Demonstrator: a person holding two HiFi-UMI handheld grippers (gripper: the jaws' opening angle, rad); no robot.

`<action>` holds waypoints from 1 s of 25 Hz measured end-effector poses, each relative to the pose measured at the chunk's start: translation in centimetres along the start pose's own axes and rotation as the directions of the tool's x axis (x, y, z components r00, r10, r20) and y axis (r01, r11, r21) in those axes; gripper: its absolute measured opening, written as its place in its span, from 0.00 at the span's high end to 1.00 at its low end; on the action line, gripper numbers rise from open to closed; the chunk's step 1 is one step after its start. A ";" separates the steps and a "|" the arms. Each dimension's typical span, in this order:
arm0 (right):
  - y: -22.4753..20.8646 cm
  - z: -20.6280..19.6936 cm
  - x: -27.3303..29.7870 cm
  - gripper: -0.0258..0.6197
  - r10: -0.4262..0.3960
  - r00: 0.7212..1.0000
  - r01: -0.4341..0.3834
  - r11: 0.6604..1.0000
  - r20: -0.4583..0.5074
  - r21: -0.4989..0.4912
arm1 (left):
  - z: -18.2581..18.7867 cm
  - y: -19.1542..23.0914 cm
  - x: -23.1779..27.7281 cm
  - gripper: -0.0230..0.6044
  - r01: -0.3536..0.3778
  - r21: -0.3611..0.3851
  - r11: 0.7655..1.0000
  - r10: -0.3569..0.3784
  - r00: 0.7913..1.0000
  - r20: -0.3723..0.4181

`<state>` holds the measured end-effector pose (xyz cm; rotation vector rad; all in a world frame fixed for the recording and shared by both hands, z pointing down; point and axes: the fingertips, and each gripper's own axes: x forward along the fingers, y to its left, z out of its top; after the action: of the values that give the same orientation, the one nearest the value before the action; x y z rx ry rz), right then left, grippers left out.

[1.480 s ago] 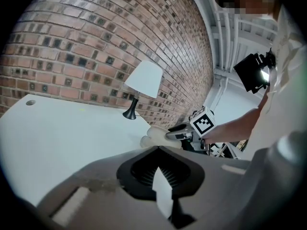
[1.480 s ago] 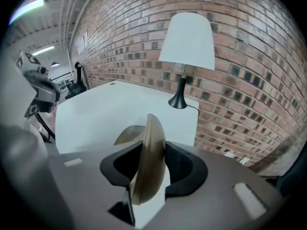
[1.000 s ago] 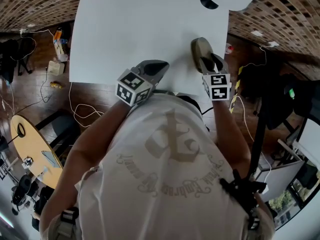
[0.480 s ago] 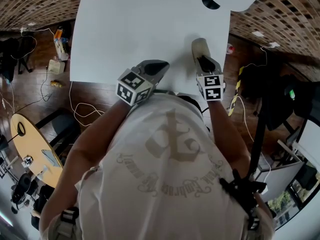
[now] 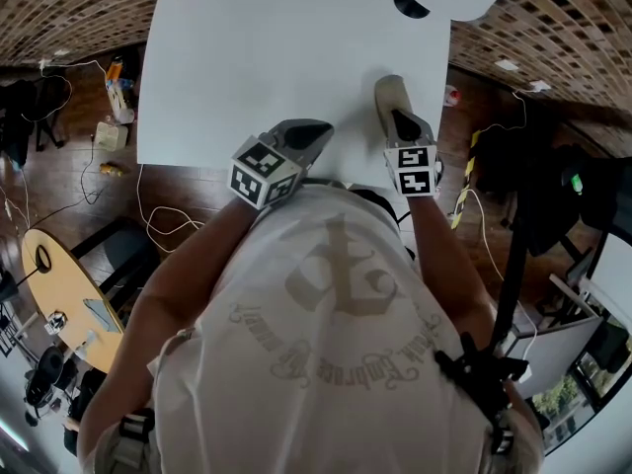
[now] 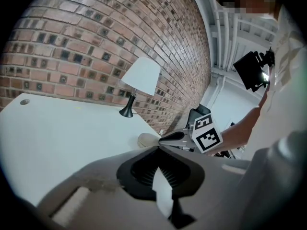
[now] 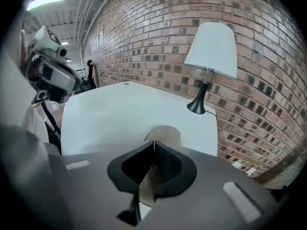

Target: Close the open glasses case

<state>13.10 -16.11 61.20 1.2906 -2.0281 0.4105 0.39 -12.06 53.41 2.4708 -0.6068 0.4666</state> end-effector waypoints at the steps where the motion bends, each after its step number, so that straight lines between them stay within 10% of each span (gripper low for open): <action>1: 0.0 0.0 0.0 0.94 0.001 1.000 -0.001 1.000 0.002 0.005 | 0.0 -0.1 0.1 0.95 0.001 0.001 1.000 -0.001 1.000 0.000; 25: -1.6 1.5 -2.0 0.94 0.022 0.993 -0.041 0.986 0.113 0.161 | 1.5 -0.7 0.6 0.95 0.041 0.061 0.997 -0.040 0.999 -0.007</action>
<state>14.50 -16.38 58.59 1.4088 -2.1471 0.5404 1.55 -12.64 52.21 2.5335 -0.5466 0.4826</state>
